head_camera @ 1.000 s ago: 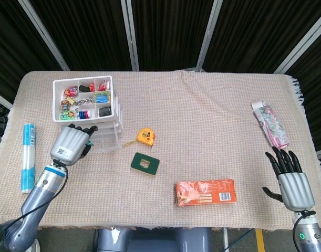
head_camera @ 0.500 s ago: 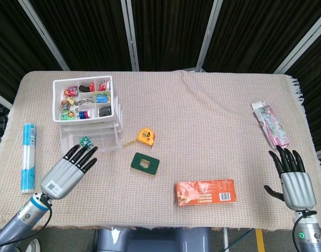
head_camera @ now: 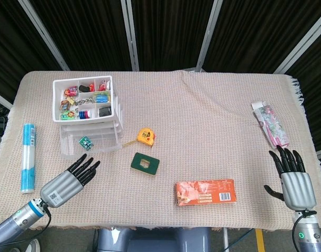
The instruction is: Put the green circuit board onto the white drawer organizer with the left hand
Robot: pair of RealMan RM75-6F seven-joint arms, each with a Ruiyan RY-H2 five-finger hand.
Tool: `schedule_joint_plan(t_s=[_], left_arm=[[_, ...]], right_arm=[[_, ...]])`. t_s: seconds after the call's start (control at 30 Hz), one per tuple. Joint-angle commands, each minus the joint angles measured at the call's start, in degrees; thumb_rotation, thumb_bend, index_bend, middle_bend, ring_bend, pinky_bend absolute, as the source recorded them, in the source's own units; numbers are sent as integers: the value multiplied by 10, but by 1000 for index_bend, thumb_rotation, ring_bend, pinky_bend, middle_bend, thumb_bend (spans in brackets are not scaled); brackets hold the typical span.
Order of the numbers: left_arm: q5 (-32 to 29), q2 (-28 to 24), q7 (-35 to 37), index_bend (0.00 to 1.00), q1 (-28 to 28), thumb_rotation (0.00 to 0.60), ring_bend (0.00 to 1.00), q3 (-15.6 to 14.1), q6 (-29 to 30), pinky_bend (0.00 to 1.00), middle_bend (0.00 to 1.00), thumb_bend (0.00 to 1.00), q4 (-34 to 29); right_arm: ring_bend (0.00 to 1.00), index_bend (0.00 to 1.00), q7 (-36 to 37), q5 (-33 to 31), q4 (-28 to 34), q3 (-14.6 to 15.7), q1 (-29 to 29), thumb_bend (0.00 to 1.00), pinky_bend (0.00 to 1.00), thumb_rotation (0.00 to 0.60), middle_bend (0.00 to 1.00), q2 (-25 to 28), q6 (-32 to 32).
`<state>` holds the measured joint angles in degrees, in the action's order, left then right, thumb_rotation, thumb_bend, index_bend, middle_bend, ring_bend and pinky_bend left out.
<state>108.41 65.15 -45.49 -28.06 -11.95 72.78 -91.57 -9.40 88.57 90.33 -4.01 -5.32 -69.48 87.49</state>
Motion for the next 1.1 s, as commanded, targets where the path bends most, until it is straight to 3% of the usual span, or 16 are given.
schedule_joint_plan(t_s=[0.03, 0.5, 1.1], left_arm=[[7, -3, -31, 179, -12, 600, 0, 1, -39, 54, 0, 1000, -2], [-10, 19, -97, 183, -29, 600, 0, 26, -123, 52, 0, 1000, 18], [-53, 26, -96, 183, -22, 600, 0, 63, -128, 52, 0, 1000, 31]], right_arm=[[0, 109, 1, 0, 0, 0, 0, 19, 0, 600, 0, 0, 0], [0, 109, 5, 2, -1, 0, 0, 19, 0, 600, 0, 1, 0], [0, 109, 5, 3, -2, 0, 0, 18, 0, 600, 0, 1, 0]])
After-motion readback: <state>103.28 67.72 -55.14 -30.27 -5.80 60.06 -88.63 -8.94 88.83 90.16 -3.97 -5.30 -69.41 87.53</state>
